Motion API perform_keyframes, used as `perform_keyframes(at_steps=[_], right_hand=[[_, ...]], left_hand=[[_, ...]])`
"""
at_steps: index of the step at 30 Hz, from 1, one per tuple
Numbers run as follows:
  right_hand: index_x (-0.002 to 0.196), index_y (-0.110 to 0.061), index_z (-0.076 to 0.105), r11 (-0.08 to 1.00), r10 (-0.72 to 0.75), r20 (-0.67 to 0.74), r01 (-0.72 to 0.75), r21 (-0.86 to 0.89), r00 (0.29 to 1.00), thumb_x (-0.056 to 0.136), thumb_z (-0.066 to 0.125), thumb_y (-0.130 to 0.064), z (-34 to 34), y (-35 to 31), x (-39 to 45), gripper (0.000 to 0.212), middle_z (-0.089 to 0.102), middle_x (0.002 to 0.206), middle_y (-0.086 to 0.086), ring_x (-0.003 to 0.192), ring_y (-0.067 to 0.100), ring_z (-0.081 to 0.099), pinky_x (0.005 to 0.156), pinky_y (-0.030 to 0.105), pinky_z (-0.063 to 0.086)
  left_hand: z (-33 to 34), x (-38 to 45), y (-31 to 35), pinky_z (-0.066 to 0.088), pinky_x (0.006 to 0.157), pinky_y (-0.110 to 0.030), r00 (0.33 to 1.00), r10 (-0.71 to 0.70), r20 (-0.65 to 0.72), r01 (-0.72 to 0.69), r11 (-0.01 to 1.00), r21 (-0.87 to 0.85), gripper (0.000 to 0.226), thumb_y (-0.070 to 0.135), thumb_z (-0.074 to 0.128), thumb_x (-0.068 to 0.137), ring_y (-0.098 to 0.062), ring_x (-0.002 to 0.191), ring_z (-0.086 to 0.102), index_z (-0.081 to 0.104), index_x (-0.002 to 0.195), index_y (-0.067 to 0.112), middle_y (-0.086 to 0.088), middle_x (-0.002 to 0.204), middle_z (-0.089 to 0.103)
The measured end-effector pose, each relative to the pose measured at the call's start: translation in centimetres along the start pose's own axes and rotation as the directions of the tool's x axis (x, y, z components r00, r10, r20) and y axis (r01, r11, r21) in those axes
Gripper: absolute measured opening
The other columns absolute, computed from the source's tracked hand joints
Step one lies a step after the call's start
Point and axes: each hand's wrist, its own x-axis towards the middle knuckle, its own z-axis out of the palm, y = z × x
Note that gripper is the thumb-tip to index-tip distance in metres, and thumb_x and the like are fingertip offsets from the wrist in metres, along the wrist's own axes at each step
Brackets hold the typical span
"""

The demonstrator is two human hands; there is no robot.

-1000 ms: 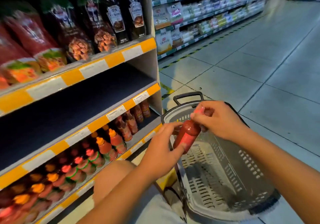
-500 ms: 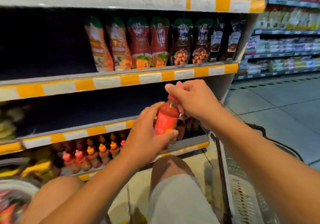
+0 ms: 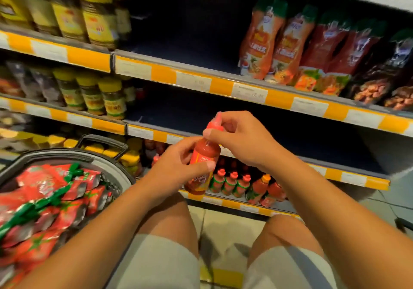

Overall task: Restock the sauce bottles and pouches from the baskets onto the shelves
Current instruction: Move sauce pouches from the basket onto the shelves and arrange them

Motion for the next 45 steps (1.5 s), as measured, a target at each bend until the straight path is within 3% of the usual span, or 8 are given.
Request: perform_keyframes(at_steps=[6,10,14,19,27,33,39,45], right_hand=[[0.073,-0.024,0.061,0.978,-0.136,-0.116,0.115,-0.172,0.984,0.091,0.069,-0.046,4.9,-0.8,3.9,0.03,0.058,0.065,-0.003,0.063,0.017,0.056,0.059,0.047,0.049],[0.082,-0.026,0.064,0.978,-0.124,-0.071,0.11,-0.177,0.99,0.09,0.072,-0.044,8.0,0.5,6.7,0.021,0.059,0.066,-0.004,0.063,0.015,0.057,0.059,0.043,0.048],[0.113,-0.037,0.065,0.998,-0.016,-0.069,0.012,-0.057,0.997,0.093,0.068,-0.05,9.6,4.9,8.7,0.024,0.065,0.078,-0.007,0.07,0.009,0.063,0.062,0.031,0.049],[0.114,-0.035,0.067,0.989,0.03,-0.138,-0.049,-0.137,0.99,0.095,0.068,-0.04,9.2,12.5,9.3,0.02,0.067,0.099,-0.016,0.093,-0.001,0.063,0.081,0.03,0.052],[0.15,-0.026,0.048,0.886,0.063,0.083,-0.017,-0.464,0.995,0.097,0.056,-0.054,8.7,19.6,10.6,0.061,0.051,0.152,0.0,0.139,0.025,0.047,0.109,0.043,0.042],[0.156,-0.026,0.037,0.784,0.05,0.132,0.043,-0.62,0.99,0.096,0.046,-0.068,8.7,21.3,10.3,0.074,0.048,0.157,0.004,0.134,0.029,0.051,0.098,0.049,0.051],[0.155,-0.026,0.037,0.725,0.029,0.125,0.066,-0.686,0.992,0.093,0.047,-0.07,8.9,21.4,10.3,0.077,0.052,0.151,0.003,0.128,0.029,0.055,0.094,0.049,0.053],[0.157,-0.027,0.035,0.72,0.027,0.122,0.066,-0.691,0.992,0.092,0.046,-0.072,9.0,21.3,10.3,0.08,0.037,0.164,0.0,0.137,0.029,0.049,0.1,0.051,0.05]], left_hand=[[-1.2,0.7,-1.6,0.059,0.076,-0.036,0.898,0.138,-0.417,0.063,0.899,0.433,0.051,0.052,0.073,0.076,0.001,0.089,0.068,0.05,0.121,0.047,0.021,0.096,0.07],[-3.3,2.4,-4.2,0.051,0.079,-0.031,0.858,0.198,-0.474,0.075,0.864,0.497,0.042,0.037,0.069,0.074,-0.001,0.096,0.056,0.056,0.114,0.04,0.016,0.102,0.056],[-5.8,3.8,-8.8,0.049,0.084,-0.034,0.79,0.114,-0.602,0.239,0.848,0.474,0.043,0.024,0.08,0.08,-0.012,0.099,0.055,0.059,0.117,0.03,0.008,0.107,0.051],[-6.6,5.5,-14.0,0.044,0.078,-0.035,0.668,0.035,-0.743,0.42,0.806,0.416,0.031,0.009,0.073,0.085,-0.025,0.094,0.055,0.052,0.106,0.019,-0.002,0.11,0.046],[-6.4,10.1,-19.1,0.043,0.08,-0.035,0.445,-0.121,-0.887,0.606,0.77,0.199,0.045,0.004,0.074,0.083,-0.037,0.1,0.06,0.049,0.119,0.009,-0.012,0.128,0.043],[-9.6,12.3,-22.0,0.048,0.084,-0.05,0.326,-0.099,-0.94,0.712,0.68,0.175,0.04,0.008,0.074,0.083,-0.041,0.111,0.056,0.052,0.117,0.01,-0.014,0.124,0.05],[-14.0,13.8,-24.8,0.039,0.07,-0.042,0.329,-0.134,-0.935,0.765,0.618,0.18,0.02,0.011,0.068,0.088,-0.043,0.102,0.063,0.053,0.102,0.013,-0.016,0.106,0.064],[-15.6,15.3,-27.2,0.05,0.08,-0.044,0.36,-0.164,-0.919,0.727,0.666,0.166,0.012,0.02,0.061,0.093,-0.041,0.098,0.063,0.058,0.095,0.009,-0.015,0.099,0.066]])
